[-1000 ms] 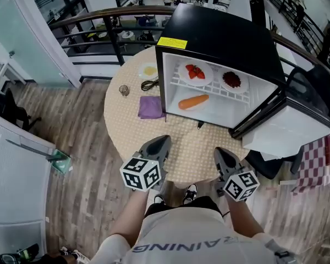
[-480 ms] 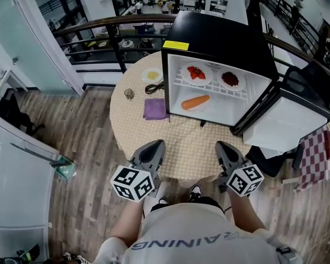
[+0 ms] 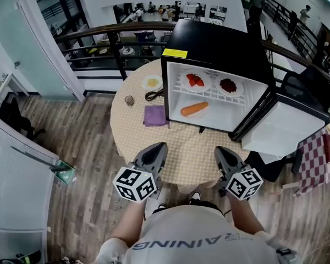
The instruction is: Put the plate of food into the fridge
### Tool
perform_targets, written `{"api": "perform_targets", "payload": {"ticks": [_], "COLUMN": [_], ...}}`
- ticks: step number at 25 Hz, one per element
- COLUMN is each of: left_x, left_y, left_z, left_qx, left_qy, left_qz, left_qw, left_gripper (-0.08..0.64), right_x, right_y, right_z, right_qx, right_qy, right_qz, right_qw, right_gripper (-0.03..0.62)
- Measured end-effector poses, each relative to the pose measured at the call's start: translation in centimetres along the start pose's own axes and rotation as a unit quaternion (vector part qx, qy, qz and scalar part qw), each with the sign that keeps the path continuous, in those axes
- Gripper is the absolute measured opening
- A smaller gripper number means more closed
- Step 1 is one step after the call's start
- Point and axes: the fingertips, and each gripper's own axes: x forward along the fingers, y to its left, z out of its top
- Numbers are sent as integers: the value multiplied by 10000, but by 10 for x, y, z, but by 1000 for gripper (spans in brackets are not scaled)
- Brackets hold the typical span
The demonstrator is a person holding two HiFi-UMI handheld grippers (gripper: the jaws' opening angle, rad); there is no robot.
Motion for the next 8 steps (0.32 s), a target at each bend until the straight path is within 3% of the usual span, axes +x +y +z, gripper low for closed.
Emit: {"api": "perform_targets", "payload": {"ticks": [8], "left_x": [7], "left_y": [-4], "left_z": [-2], "left_qx": [-56], "left_qy": [16], "left_qz": [-32], "left_qw": [10000], "left_gripper": [9], "right_x": [-2], "right_y": [-3], "right_z": [-2], "right_qx": [-10], "right_qy": [54], "right_qz": [29], "right_qw": [10000], "right_gripper": [21]}}
